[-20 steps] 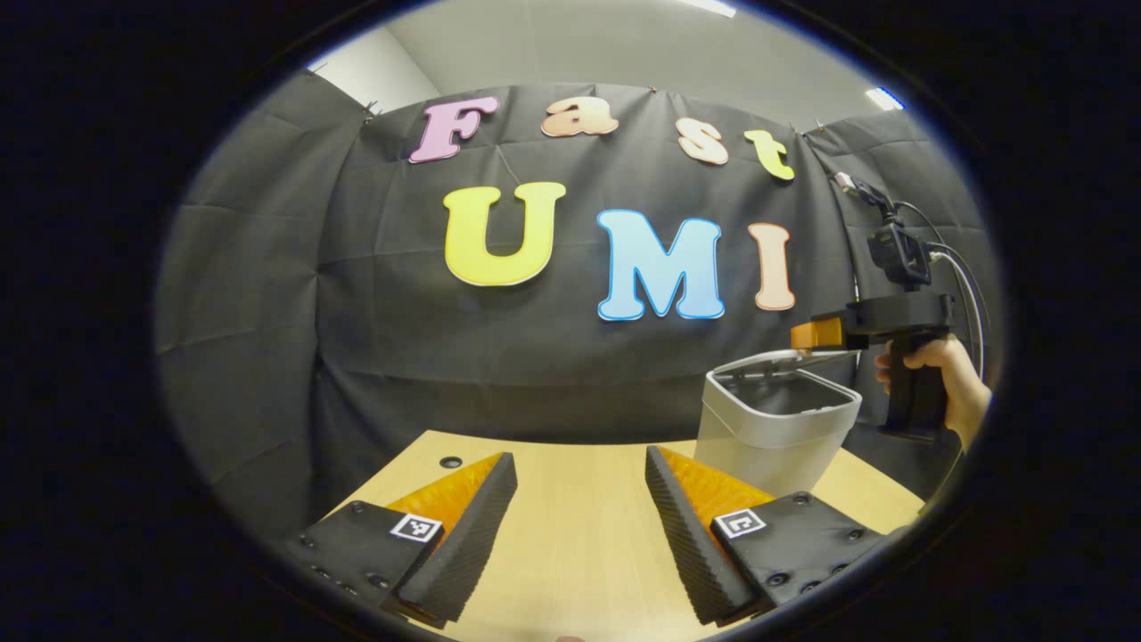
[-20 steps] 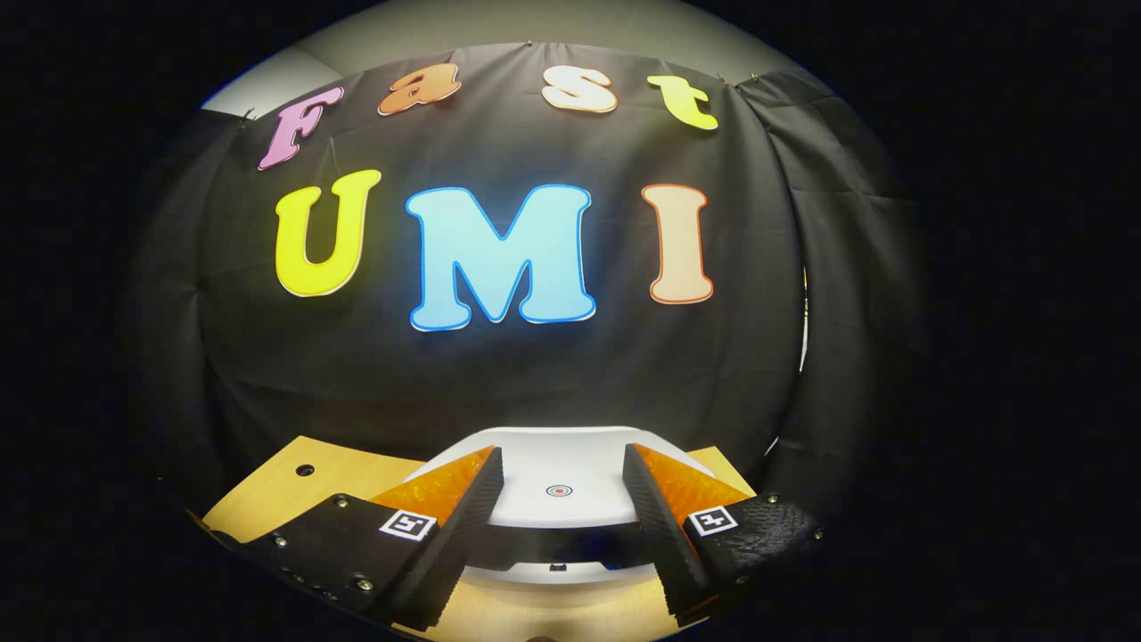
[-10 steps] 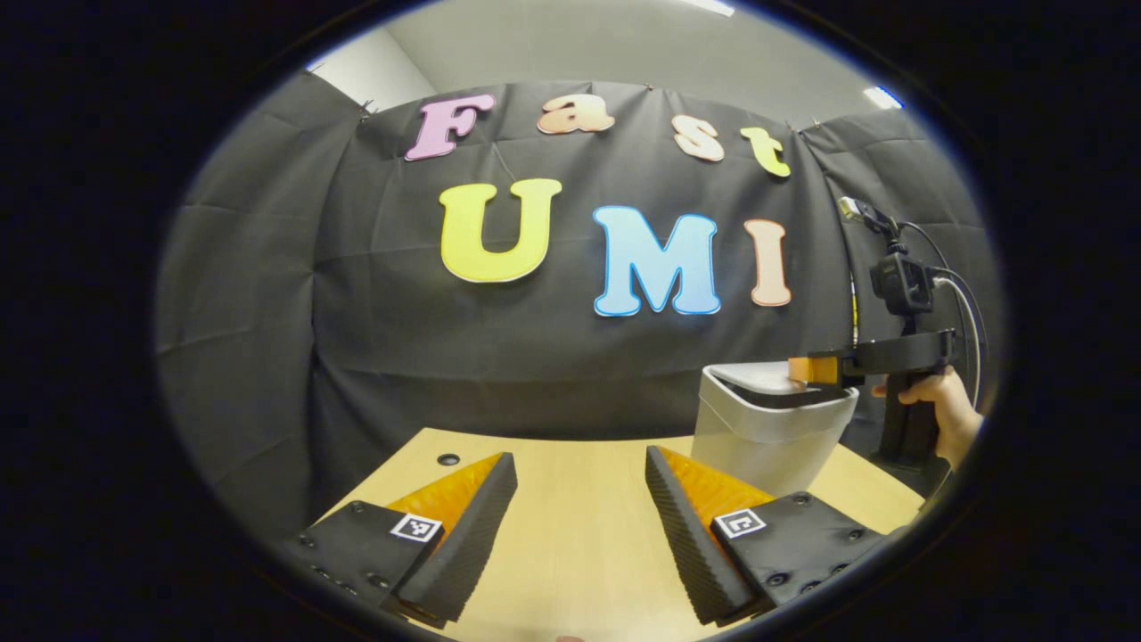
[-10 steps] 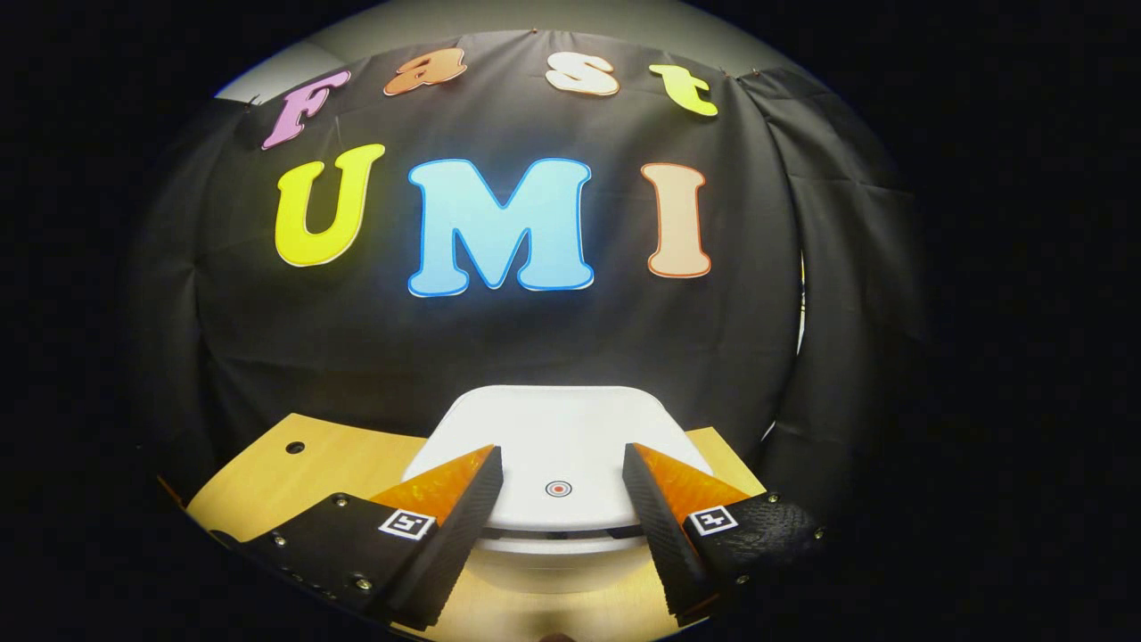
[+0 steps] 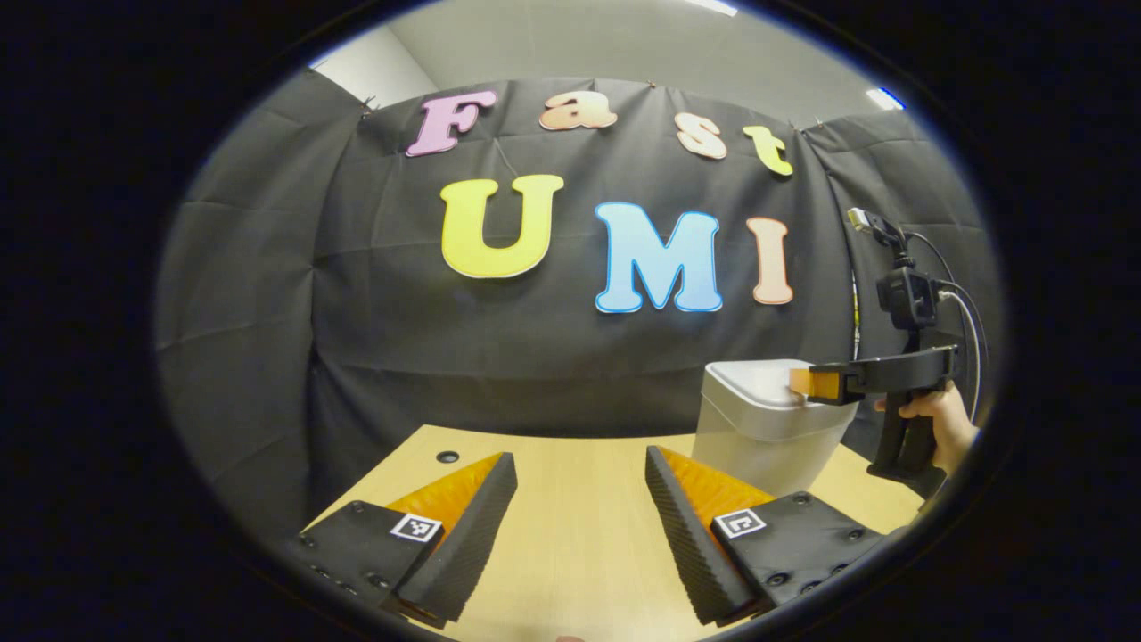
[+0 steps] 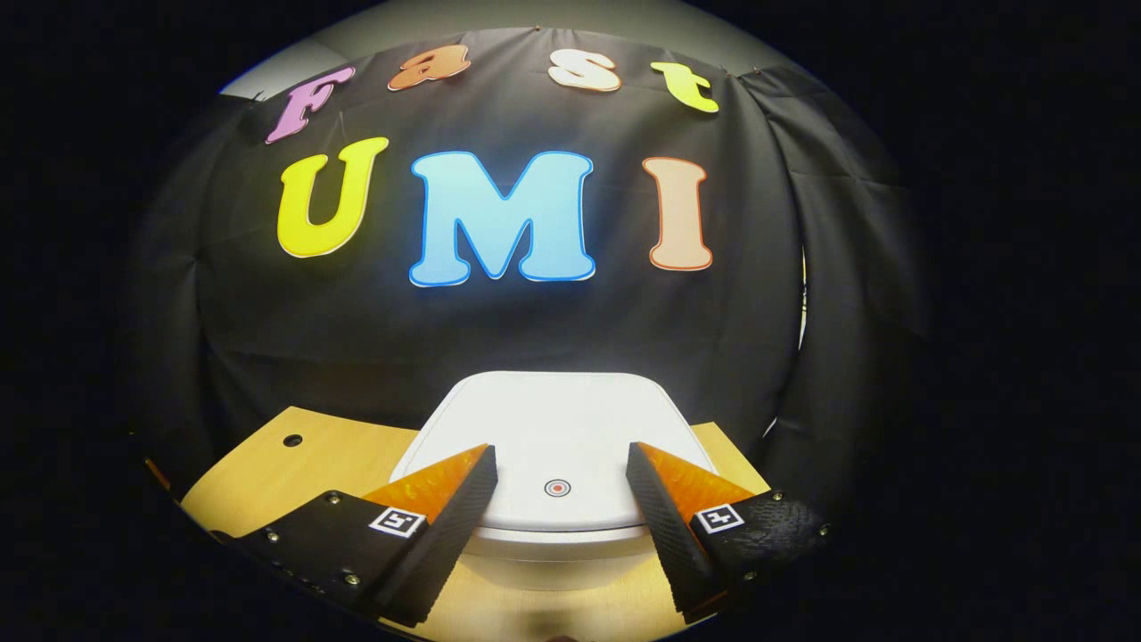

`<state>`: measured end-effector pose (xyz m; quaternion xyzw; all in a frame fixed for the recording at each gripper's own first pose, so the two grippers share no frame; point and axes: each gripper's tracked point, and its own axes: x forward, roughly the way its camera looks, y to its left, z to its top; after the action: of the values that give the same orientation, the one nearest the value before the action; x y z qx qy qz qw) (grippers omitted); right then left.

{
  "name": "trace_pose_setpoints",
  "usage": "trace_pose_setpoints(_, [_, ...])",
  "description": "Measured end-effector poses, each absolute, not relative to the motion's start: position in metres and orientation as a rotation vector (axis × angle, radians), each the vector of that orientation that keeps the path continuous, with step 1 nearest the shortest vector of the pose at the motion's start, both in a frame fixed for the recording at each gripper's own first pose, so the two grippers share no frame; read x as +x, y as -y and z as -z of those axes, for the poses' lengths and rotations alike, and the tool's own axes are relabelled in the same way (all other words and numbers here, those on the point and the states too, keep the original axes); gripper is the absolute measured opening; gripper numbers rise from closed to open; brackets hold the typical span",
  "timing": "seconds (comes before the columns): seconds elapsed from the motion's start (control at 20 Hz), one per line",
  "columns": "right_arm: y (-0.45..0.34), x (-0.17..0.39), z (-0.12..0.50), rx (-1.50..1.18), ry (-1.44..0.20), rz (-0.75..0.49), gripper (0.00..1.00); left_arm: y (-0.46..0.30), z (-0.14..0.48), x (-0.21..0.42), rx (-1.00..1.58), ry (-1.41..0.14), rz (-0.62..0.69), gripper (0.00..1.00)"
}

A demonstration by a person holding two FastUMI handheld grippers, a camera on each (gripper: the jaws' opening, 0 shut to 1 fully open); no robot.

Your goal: Press the lid of the desktop garbage bin to open it, pick up the crumpled paper on the desktop and throw it into the bin, then pick up the pop can on the desktop and drop it into the bin, and finally close the garbage bin lid.

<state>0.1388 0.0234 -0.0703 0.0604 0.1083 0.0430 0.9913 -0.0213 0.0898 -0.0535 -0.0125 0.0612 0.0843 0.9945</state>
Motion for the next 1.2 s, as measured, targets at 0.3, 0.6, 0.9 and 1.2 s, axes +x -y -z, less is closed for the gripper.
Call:
trace_pose_setpoints(0.3, [-0.024, 0.140, 0.077, 0.094, -0.184, -0.071, 0.95, -0.089, 0.059, -0.012, -0.028, -0.136, -0.160, 1.00])
trace_pose_setpoints(0.6, [-0.026, 0.142, 0.079, 0.123, -0.152, -0.058, 0.96, -0.092, 0.059, -0.007, -0.028, -0.137, -0.164, 0.95])
trace_pose_setpoints(0.9, [-0.024, 0.142, 0.074, 0.144, -0.144, -0.064, 0.95, -0.085, 0.048, -0.011, -0.020, -0.109, -0.168, 0.95])
trace_pose_setpoints(1.2, [-0.017, 0.141, 0.066, 0.166, -0.146, -0.052, 0.94, -0.081, 0.043, -0.023, -0.019, -0.098, -0.190, 1.00])
